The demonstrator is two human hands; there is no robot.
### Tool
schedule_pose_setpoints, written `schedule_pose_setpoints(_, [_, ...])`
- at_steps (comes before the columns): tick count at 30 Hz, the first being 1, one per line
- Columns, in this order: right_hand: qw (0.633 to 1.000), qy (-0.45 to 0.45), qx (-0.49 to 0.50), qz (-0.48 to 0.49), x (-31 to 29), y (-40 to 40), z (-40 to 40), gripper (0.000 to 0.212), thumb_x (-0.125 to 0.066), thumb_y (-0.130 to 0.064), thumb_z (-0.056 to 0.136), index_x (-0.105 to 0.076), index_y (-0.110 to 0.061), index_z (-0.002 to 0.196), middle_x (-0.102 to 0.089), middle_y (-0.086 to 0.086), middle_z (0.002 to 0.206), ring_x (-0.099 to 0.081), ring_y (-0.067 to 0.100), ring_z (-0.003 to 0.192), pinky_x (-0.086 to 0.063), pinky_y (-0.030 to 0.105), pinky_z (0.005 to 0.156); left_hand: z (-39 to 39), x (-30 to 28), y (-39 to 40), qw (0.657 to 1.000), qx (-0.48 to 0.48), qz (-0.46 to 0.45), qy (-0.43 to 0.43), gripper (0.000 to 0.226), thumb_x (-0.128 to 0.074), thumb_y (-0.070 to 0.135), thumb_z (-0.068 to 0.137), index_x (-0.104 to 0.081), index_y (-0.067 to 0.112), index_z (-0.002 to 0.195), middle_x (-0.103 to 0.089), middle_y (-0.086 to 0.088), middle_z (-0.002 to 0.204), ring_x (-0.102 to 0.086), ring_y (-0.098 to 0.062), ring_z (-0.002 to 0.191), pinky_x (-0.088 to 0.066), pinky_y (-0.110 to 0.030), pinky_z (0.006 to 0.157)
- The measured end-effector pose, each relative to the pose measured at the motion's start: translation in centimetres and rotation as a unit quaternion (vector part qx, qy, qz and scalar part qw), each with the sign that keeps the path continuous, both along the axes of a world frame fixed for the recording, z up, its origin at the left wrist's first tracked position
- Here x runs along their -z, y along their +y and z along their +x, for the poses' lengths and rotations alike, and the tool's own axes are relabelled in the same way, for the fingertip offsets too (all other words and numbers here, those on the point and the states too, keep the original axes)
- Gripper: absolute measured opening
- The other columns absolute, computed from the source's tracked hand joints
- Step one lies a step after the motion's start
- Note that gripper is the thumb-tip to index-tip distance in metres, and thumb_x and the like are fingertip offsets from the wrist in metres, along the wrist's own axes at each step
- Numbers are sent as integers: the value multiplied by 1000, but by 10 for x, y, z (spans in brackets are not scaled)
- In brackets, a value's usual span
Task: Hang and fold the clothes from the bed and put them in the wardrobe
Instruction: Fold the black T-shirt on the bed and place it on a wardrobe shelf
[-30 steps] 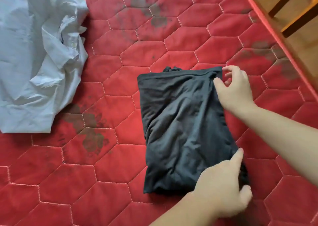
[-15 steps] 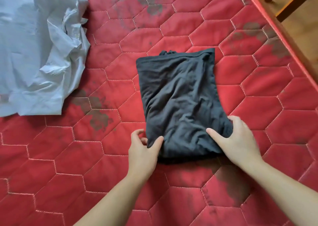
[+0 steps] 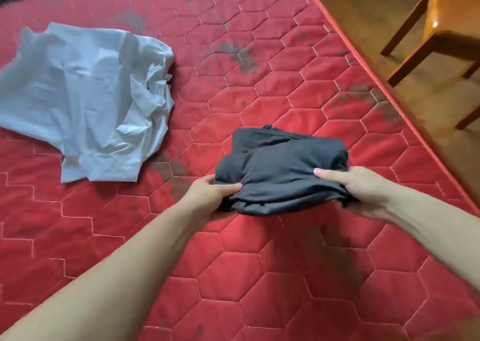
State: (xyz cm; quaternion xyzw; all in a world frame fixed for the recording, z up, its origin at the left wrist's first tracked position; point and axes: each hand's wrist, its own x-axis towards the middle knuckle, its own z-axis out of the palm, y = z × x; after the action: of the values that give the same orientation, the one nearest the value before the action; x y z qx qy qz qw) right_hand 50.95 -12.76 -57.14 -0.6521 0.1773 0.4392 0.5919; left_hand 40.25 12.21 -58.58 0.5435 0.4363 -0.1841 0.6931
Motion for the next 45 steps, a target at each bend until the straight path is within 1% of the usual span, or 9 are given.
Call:
schedule_pose_setpoints(3, [1000, 15, 8, 5, -38, 19, 31, 8, -66, -18, 88, -61, -15, 82, -53, 0, 56, -46, 5, 35, -34, 13, 31, 25, -39, 16, 996, -21, 75, -44, 51, -76, 17, 81, -46, 30, 120, -64, -4, 90, -62, -7, 55, -50, -21, 46])
schedule_pose_setpoints(8, [998, -19, 11, 67, -115, 58, 105, 30, -46, -20, 97, -54, -17, 68, -50, -5, 43, -47, 1, 33, -37, 10, 32, 104, -121, 33, 980, -9, 135, -148, 7, -67, 20, 89, -68, 25, 94, -62, 4, 86, -56, -5, 66, -48, -16, 45])
schedule_pose_setpoints(18, [972, -216, 20, 95, -196, 62, 126, 21, -56, -30, 94, -59, -24, 74, -54, -6, 59, -48, 6, 47, -37, 15, 41, 130, -201, 55, 885, 35, 310, -346, 12, -66, 15, 89, -71, 27, 89, -63, 8, 78, -54, -2, 66, -47, -19, 59])
schedule_pose_setpoints(22, [994, -107, -7, -21, -94, 45, 69, 17, -62, -28, 91, -59, -20, 76, -54, -2, 68, -47, 10, 58, -37, 16, 43, 69, -100, 40, 908, 43, 298, -290, 19, -66, 2, 87, -72, 16, 98, -69, 3, 93, -60, 9, 75, -47, -14, 78])
schedule_pose_setpoints(28, [990, 55, 4, -133, 70, 19, -62, 7, -63, -17, 92, -60, -14, 86, -58, 3, 68, -52, 14, 58, -39, 20, 48, -59, 64, -1, 974, 106, 200, -14, 14, -66, 4, 87, -73, 16, 88, -65, -2, 76, -54, -6, 59, -45, -23, 58])
schedule_pose_setpoints(31, [981, 90, -14, -169, 92, -5, -121, 9, -69, -14, 87, -68, -7, 92, -71, 8, 73, -63, 19, 58, -46, 21, 46, -114, 77, -5, 982, 137, 115, 55, 14, -70, 9, 86, -74, 21, 79, -62, 0, 67, -51, -6, 50, -42, -16, 47])
schedule_pose_setpoints(34, [975, 134, -62, -164, 77, -23, -137, 25, -71, -13, 84, -69, -1, 106, -73, 16, 91, -65, 25, 72, -50, 30, 61, -127, 58, 9, 978, 185, 43, 90, 7, -72, 17, 85, -78, 21, 86, -67, 0, 80, -55, -13, 71, -45, -24, 66])
schedule_pose_setpoints(38, [987, 95, -24, -124, 43, -15, -105, 48, -69, -6, 84, -52, -12, 128, -70, 15, 94, -63, 20, 58, -47, 23, 45, -92, 18, 30, 975, 208, -45, 63, 12, -67, 19, 88, -78, 17, 95, -73, 3, 87, -66, -6, 72, -52, -21, 63])
schedule_pose_setpoints(45, [996, 3, 89, -14, 26, 43, 1, 30, -47, -45, 98, -45, -28, 122, -68, 11, 99, -71, 26, 80, -53, 37, 67, 7, 24, 54, 970, -218, 59, -88, 22, -53, 29, 97, -55, 24, 119, -67, 1, 101, -67, -14, 80, -50, -29, 67])
